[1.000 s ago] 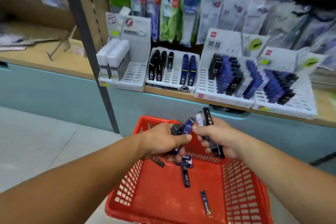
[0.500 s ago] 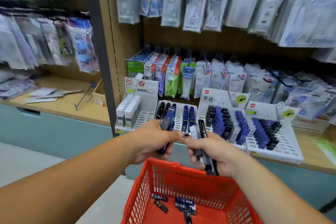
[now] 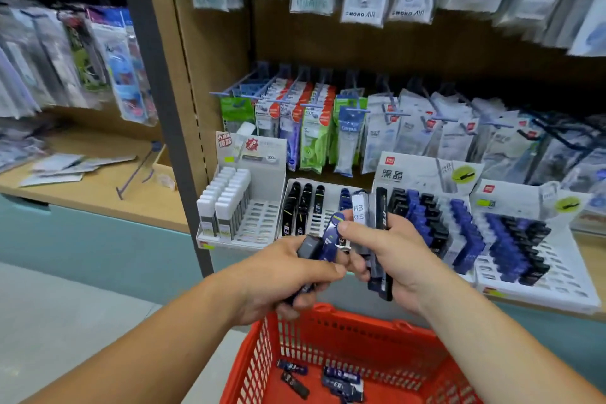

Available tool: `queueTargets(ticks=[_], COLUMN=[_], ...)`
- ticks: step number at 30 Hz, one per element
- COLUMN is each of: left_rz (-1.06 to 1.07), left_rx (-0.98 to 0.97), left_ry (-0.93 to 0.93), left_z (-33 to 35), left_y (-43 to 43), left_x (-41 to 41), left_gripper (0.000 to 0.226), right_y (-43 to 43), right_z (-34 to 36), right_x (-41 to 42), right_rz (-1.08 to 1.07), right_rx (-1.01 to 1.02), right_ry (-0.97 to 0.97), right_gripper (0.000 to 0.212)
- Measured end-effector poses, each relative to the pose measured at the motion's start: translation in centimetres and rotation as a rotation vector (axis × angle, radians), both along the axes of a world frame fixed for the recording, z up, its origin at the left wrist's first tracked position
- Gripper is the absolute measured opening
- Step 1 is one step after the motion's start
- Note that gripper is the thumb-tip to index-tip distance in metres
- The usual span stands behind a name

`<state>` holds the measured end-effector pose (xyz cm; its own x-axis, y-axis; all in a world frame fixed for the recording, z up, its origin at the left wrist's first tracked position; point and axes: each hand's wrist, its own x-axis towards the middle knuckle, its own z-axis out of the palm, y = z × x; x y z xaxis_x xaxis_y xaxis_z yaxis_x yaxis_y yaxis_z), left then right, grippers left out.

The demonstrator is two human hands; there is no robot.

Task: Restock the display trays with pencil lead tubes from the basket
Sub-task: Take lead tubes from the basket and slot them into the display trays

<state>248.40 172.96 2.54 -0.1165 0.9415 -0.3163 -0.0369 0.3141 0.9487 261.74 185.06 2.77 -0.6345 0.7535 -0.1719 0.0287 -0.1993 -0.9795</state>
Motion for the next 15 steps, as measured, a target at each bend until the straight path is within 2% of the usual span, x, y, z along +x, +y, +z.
queueTargets(ticks=[3, 6, 9, 15], left_rz=[-0.007, 0.083, 0.200, 0.227], left_rx=[-0.024, -0.016, 0.041, 0.088], left_ry=[0.073, 0.132, 0.124, 0.077], left_z=[-1.1, -1.4, -1.9, -1.8], left_y=[1.3, 2.4, 3.0, 3.1], left_x=[-0.3, -0.2, -0.3, -0.4], left_gripper=[0.025, 0.018, 0.021, 0.023], right_y=[1.1, 2.3, 2.8, 2.7], right_z=[-0.5, -1.1, -1.5, -1.7], right_x=[0.4, 1.3, 2.2, 2.3], right_rz=[-0.085, -0.152, -0.160, -0.176], right_rx=[0.035, 0.032, -0.010, -0.017], right_ry=[0.004, 0.033, 0.054, 0.055], right_gripper=[0.012, 0.011, 0.013, 0.014])
